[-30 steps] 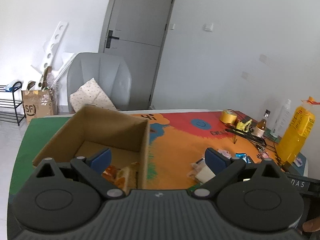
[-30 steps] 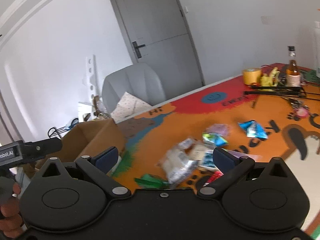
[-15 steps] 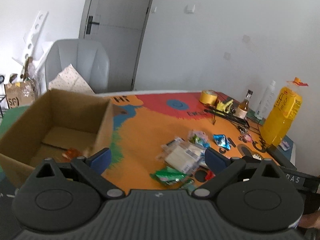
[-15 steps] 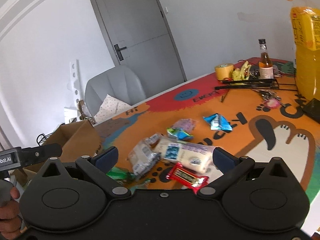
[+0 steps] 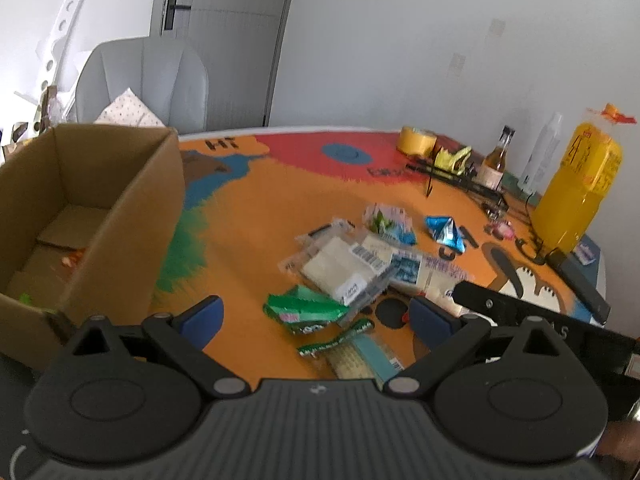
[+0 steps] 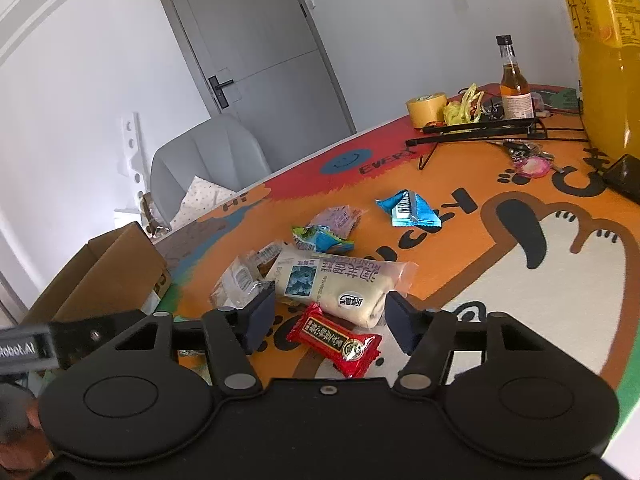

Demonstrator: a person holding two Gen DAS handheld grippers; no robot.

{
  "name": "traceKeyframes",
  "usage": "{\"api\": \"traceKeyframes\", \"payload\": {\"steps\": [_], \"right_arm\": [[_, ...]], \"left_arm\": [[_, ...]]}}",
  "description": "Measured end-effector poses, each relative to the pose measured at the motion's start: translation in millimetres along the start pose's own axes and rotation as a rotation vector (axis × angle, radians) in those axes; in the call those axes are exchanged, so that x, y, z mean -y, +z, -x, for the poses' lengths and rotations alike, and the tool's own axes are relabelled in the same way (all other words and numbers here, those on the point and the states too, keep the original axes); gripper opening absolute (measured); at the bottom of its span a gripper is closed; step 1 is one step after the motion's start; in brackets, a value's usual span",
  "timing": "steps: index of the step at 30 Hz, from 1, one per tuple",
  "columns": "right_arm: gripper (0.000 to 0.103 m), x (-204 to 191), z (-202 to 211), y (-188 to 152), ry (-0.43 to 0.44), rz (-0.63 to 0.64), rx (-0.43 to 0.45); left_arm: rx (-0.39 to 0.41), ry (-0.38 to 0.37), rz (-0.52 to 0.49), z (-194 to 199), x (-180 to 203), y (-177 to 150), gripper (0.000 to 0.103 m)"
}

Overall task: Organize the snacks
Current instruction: 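Grasp the clear cake packet with the left gripper while the right grasps the red snack bar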

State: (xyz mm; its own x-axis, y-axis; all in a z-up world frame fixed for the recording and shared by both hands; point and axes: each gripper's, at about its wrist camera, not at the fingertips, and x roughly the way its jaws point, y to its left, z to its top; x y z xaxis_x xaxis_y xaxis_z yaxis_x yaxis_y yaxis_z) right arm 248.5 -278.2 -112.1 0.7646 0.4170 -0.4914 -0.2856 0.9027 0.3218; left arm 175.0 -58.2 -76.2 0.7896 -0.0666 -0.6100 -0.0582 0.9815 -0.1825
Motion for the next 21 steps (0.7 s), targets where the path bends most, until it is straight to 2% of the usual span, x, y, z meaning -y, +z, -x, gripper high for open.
{"api": "traceKeyframes", "payload": {"steps": [4, 8, 10, 21], "right_arm": [[0.058, 2.7, -12.8, -0.9, 0.007, 0.005, -0.018], [0.049, 5.4, -24.1, -8.3, -0.01, 0.02, -0.075], [0.048, 5.0, -21.6, -12.6, -0.002, 0.032, -0.079], [0.02, -2.8, -4.2, -23.9, -0.016, 0.143, -0.122]], "left_arm": [[-0.024, 0.004, -0.011, -13.8, 7.9, -3.7, 0.099], [-0.043, 0.005, -0.018, -25.8, 16.9, -7.0, 0.099], [-0.054, 0.0, -0.022, -30.9, 21.1, -10.1, 0.099], [-0.094, 0.029, -0.019, -50.4, 22.2, -21.8, 0.099]]}}
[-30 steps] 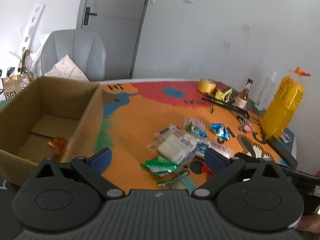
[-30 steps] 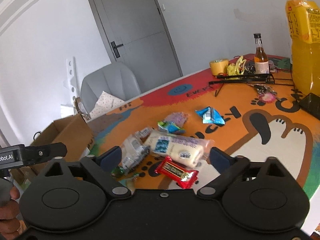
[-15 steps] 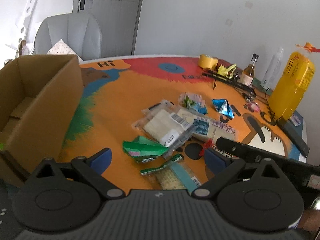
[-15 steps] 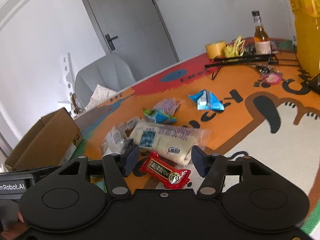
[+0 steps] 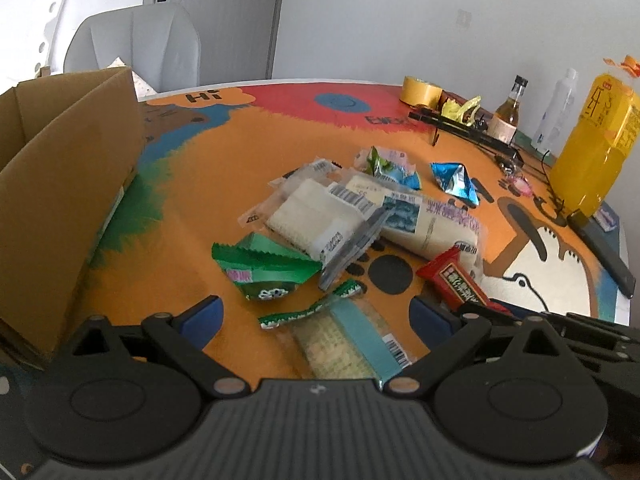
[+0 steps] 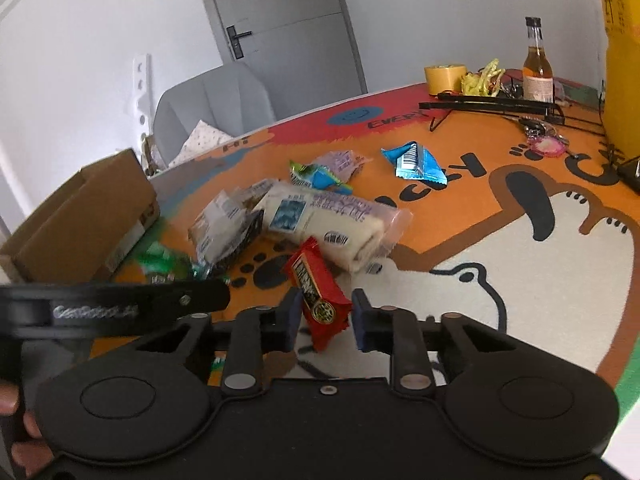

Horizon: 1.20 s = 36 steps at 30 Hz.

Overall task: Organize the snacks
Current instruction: 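Grasp the clear cake packet with the left gripper while the right grasps the red snack bar, then carry both packets over the cardboard box and open both grippers to drop them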

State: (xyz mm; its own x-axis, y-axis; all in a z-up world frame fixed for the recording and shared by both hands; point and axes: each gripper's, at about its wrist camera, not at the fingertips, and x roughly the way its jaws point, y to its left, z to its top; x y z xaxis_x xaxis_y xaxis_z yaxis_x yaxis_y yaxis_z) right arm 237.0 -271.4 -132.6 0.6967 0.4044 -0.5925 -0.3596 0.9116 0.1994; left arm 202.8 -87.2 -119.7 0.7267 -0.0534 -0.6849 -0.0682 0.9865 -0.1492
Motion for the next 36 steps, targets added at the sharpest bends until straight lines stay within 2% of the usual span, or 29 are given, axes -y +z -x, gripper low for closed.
{"api": "traceKeyframes", "payload": {"steps": [3, 7, 10, 13, 15, 17, 19, 24, 33, 34, 36], "right_arm": [[0.02, 0.7, 4.8, -1.3, 0.007, -0.004, -0.012], [0.02, 0.2, 10.8, -4.1, 0.014, 0.002, -0.026], [0.02, -0.6, 14.1, -5.7, 0.012, 0.004, -0.032], [0.025, -1.4, 13.9, -5.8, 0.013, 0.004, -0.024], [0.028, -1.6, 11.7, -5.9, 0.013, 0.009, -0.016], [0.029, -2.8, 9.9, -5.8, 0.01, 0.014, -0.01], [0.03, -5.0, 7.8, -4.7, 0.008, 0.023, -0.01], [0.042, -14.8, 1.8, -2.7, -0.004, 0.061, -0.009], [0.046, -32.5, -9.8, -1.8, -0.056, 0.125, 0.001], [0.046, -34.1, -10.6, -2.0, -0.062, 0.132, 0.003], [0.032, -39.1, -11.9, -2.7, -0.088, 0.165, 0.002]], "left_arm": [[-0.001, -0.003, 0.01, 0.6, 0.2, -2.3, 0.097], [0.005, -0.004, -0.029, 1.1, 5.5, -6.8, 0.096], [0.005, 0.0, -0.06, 3.0, 7.8, -9.6, 0.09], [0.013, -0.01, -0.065, 5.7, 5.2, -11.9, 0.085], [0.017, -0.013, -0.07, 7.9, 4.6, -13.0, 0.079], [0.019, 0.001, -0.085, 9.8, 4.8, -13.6, 0.06], [0.019, 0.008, -0.082, 11.5, 1.1, -12.8, 0.049], [0.007, -0.013, -0.049, 16.6, -11.2, -9.3, 0.047], [0.045, -0.004, -0.032, 33.1, -27.8, -5.1, 0.047], [0.047, -0.005, -0.028, 34.5, -29.9, -4.6, 0.047], [0.054, -0.006, -0.024, 38.2, -33.6, -3.7, 0.047]]}}
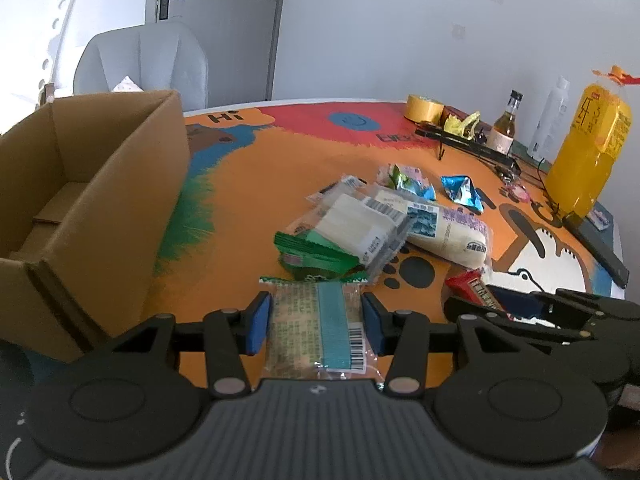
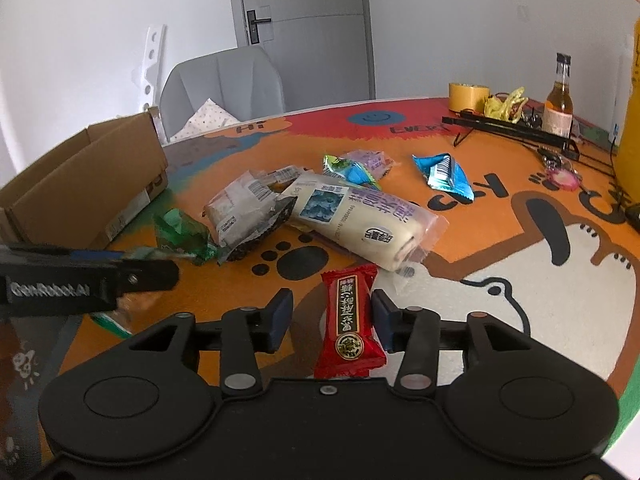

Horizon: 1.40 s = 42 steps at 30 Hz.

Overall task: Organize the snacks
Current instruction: 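Carry both packets over the cardboard box and open both grippers to drop them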

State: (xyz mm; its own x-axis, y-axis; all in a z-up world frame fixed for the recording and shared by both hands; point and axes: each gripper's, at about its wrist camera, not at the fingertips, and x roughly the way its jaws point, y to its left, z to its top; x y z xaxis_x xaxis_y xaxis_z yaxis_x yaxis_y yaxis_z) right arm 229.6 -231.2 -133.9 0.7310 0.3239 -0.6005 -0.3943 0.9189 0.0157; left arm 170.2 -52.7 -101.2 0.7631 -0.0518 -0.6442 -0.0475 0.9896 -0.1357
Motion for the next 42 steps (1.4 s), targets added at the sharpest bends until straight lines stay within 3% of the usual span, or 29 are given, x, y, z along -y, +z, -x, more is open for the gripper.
{"api": "traceKeyframes", "payload": {"steps": [2, 3, 22, 42], "right_arm": [[0.019, -2.3, 0.3, 0.8, -0.013, 0.024, -0.008], [0.019, -0.5, 1.1, 1.8, 0.006, 0.009, -0.013], [0.019, -26.9, 33.7, 37.8, 0.059, 0.023, 0.098], [0.019, -86.2, 45.1, 83.2, 0.098, 0.082, 0.186]], "left_arm": [[0.012, -0.001, 0.004, 4.8, -3.3, 1.7, 0.047], [0.02, -0.001, 0.004, 7.7, -4.9, 2.9, 0.047], [0.167, -0.021, 0.012, 61.2, -30.9, 33.6, 0.047], [0.271, 0.028, 0.041, 103.2, -87.9, 57.4, 0.047]]}}
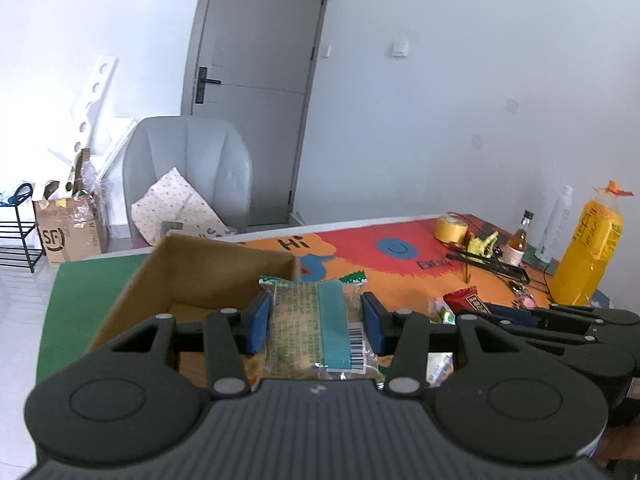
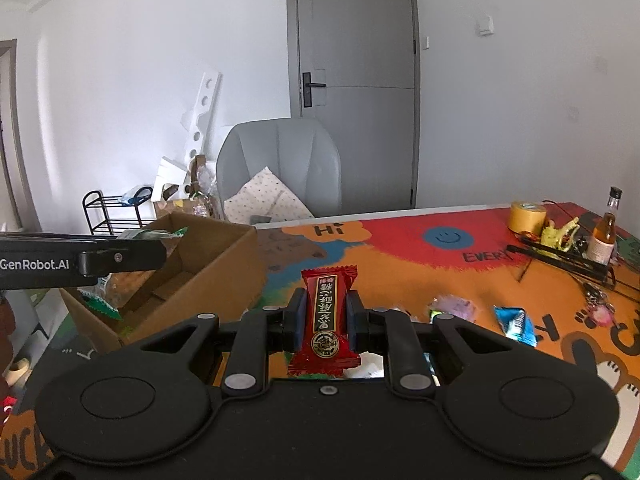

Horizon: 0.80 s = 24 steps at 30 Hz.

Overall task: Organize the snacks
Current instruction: 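Carry both packets over the cardboard box and open both grippers to drop them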

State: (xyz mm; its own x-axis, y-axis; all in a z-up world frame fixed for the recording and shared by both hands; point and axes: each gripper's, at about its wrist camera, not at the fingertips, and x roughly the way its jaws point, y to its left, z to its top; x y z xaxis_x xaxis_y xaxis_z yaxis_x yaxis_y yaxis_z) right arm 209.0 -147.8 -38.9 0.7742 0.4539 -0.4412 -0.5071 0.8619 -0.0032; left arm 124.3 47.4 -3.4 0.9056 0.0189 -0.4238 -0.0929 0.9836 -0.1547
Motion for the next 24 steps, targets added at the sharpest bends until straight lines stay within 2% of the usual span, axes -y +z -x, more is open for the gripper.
{"api": "traceKeyframes", "payload": {"steps": [10, 15, 20, 24], "right_arm": [[0.019, -25.8, -13.1, 14.7, 0.021, 0.016, 0.009], [0.019, -39.2, -21.7, 24.3, 0.107, -0.013, -0.018], [0.019, -57.0, -33.0, 30.8, 0.146, 0.011, -0.028], [0.019, -72.2, -42.7, 35.0, 0.165, 0.03, -0.036]], "left_arm": [[0.019, 0.048, 0.042, 4.1, -43.3, 3.3, 0.047], [0.017, 0.084, 0.074, 1.2, -66.4, 5.5, 0.047], [0.005, 0.112, 0.102, -5.2, -84.9, 5.8, 0.048], [0.002, 0.126, 0.115, -7.0, -92.8, 5.0, 0.054]]}}
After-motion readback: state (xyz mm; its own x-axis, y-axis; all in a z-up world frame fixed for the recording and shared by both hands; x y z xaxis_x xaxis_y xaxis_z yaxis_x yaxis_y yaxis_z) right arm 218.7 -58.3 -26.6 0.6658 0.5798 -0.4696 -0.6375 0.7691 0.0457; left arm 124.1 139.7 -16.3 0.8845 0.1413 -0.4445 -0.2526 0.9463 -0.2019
